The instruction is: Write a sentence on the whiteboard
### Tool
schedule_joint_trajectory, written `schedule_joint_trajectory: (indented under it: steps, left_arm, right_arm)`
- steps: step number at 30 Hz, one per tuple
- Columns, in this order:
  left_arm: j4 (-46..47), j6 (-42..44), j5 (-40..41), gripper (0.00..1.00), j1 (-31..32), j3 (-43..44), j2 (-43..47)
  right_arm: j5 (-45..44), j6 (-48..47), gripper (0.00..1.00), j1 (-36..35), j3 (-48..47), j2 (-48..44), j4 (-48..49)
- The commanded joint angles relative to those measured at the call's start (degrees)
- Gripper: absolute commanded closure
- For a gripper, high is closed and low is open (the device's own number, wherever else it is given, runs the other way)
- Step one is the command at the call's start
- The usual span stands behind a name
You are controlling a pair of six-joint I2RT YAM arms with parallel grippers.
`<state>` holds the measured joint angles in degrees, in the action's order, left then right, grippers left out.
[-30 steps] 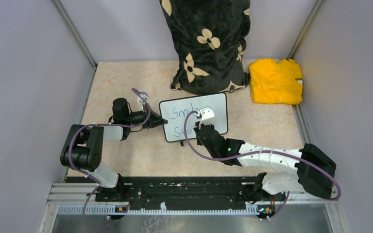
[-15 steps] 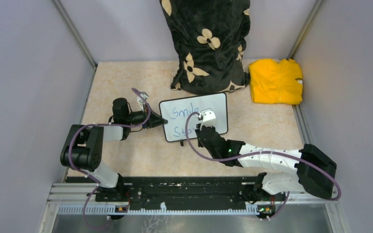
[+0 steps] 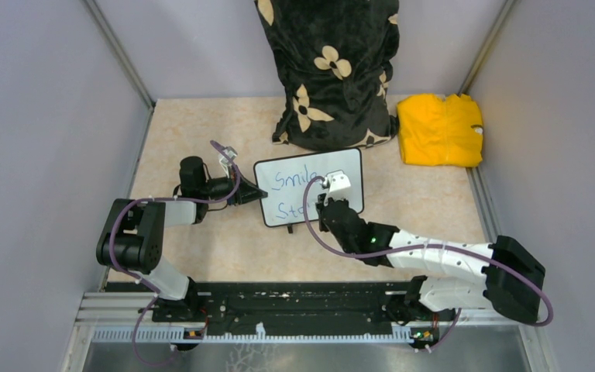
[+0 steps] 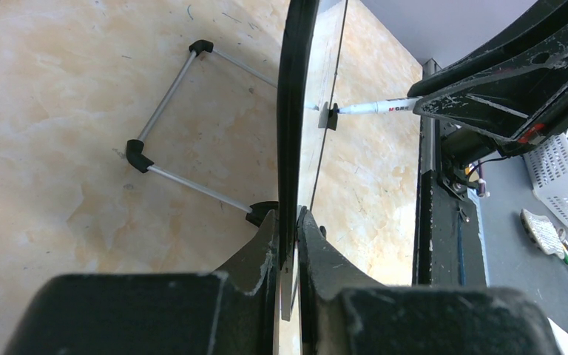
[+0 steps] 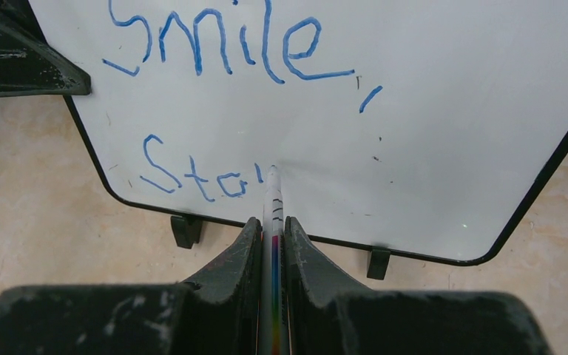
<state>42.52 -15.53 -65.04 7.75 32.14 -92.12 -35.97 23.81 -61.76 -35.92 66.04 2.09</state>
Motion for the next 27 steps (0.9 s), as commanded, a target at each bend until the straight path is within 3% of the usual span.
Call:
schedule_joint_trajectory:
  steps: [1,27]
  left_arm:
    - [-2.7,3.1,2.4,1.00,1.0,0.4,-0.1]
    - [-2.8,3.1,2.5,1.00,1.0,0.5,-0.1]
  right_arm:
    - [-1.5,-0.7,1.00,0.9,-2.1,0.0,2.3]
    - [3.8,1.7,1.00,1.4,1.4,2.9,1.0]
